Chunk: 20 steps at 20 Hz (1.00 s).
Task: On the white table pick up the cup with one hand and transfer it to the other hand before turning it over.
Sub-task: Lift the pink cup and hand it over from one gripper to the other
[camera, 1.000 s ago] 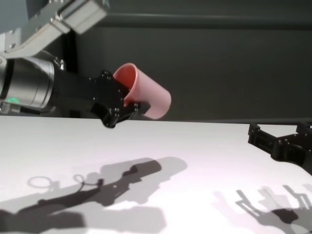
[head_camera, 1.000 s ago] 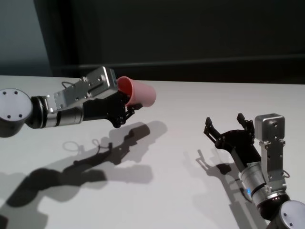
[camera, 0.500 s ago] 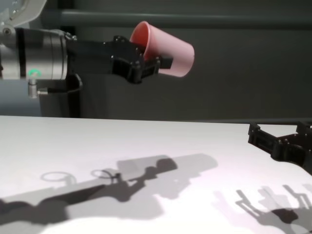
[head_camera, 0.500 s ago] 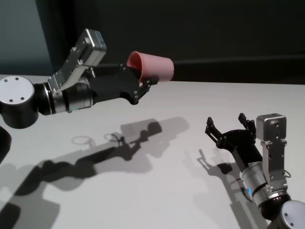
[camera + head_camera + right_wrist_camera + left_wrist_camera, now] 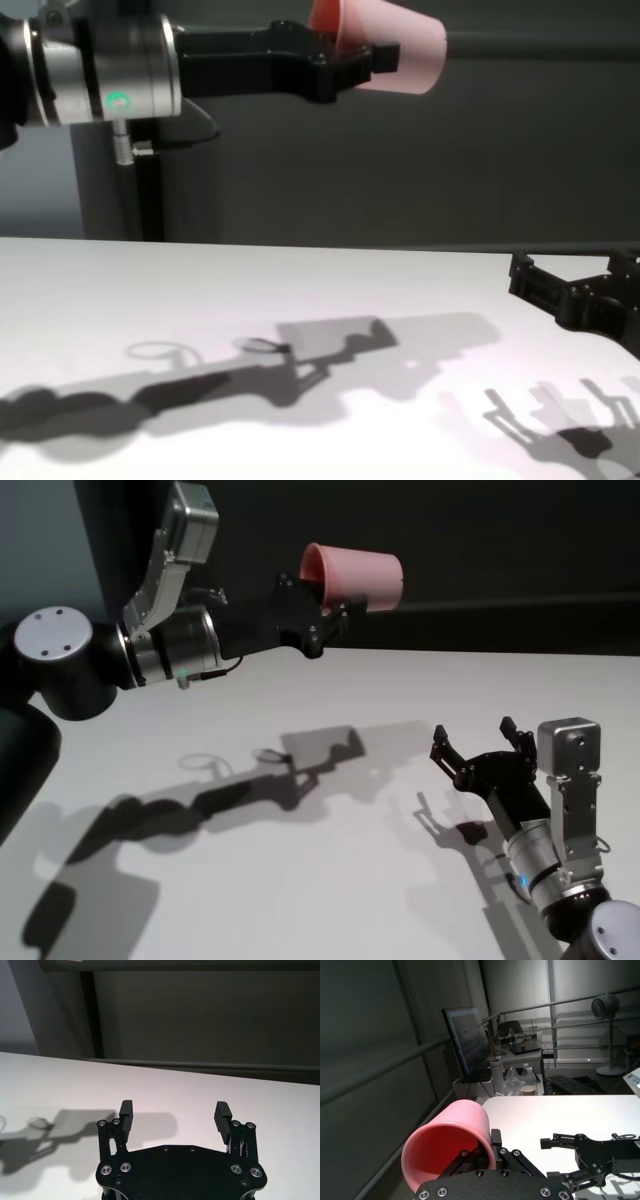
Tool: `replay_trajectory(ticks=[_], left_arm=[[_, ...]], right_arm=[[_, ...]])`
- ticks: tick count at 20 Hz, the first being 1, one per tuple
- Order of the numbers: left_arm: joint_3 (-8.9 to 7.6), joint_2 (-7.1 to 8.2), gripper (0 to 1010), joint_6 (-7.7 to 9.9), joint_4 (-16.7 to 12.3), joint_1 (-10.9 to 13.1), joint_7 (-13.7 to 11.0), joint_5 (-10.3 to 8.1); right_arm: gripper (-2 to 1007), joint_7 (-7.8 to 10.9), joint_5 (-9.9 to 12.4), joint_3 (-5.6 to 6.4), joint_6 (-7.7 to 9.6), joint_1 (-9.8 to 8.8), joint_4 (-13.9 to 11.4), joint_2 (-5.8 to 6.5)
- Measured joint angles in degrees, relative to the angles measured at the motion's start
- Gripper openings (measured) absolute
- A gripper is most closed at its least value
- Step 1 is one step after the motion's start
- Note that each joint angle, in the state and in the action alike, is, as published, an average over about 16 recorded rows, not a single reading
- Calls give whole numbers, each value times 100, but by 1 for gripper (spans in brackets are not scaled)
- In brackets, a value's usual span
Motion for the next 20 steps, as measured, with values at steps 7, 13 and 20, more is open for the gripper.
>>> replay_trajectory(ticks=[7, 13, 20], left_arm=[[98, -257, 48, -19, 273, -221, -211, -283], [197, -399, 48, -54, 414, -327, -281, -414], [245, -533, 48, -96, 545, -348, -266, -601]], right_arm=[[1002, 0, 0, 0, 0, 0, 0, 0], [1002, 0, 0, 0, 0, 0, 0, 0], [1002, 0, 0, 0, 0, 0, 0, 0]])
